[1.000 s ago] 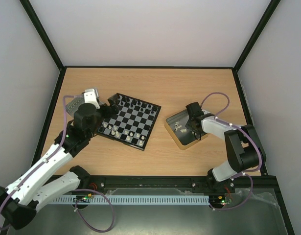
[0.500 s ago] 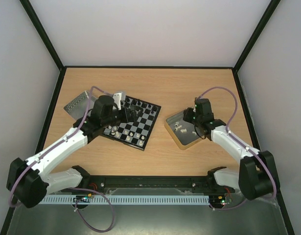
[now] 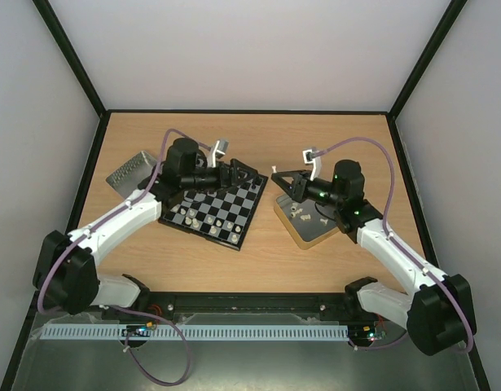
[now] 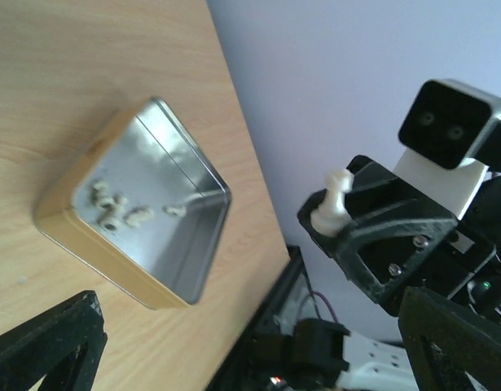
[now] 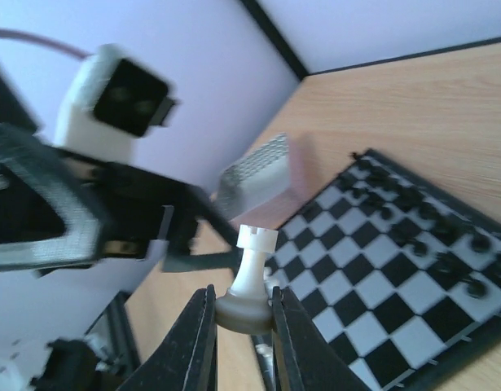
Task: Set up the chess pieces on the board
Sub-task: Place the chess piece on the chessboard.
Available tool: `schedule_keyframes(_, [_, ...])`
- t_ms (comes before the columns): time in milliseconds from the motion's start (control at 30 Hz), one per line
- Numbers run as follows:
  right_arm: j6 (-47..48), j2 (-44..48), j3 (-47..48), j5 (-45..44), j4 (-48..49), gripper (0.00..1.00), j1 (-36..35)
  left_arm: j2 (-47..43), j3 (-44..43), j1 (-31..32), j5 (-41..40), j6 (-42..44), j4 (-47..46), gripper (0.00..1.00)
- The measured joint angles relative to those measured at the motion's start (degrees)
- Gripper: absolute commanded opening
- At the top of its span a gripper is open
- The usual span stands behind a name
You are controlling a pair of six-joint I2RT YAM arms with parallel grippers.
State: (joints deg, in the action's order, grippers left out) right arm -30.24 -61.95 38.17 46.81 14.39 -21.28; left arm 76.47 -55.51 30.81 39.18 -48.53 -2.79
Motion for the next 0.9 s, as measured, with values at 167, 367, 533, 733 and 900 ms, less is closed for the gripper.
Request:
schedule_keyframes(167, [0.26,1.09,0.00,7.50,2.91,0.13,-1.42,3.17,-1.38,0.02,6.71,-3.08,-2.51,0.91])
schedule_keyframes(367, [2.40,1.07,0.04,12.00,2.40,0.13,-3.06,3.76,-2.80,0.07,12.17,-4.83,-5.03,0.60])
schedule_keyframes(533, [4.81,0.66,0.55,13.77,0.46,0.13,-4.28,4.02,-4.07,0.33,15.50,-4.09,-5.42,0.44])
schedule_keyframes(733, [6.58,0.22,0.92,14.58,-1.44,0.13,-4.59,6.12,-4.92,1.44,17.70,-1.84,-3.37,0.28])
schedule_keyframes(900, [7.45,0.02,1.36,14.82,-2.58,0.13,-4.63,7.10,-5.35,2.12,18.78,-0.74,-1.79,0.18])
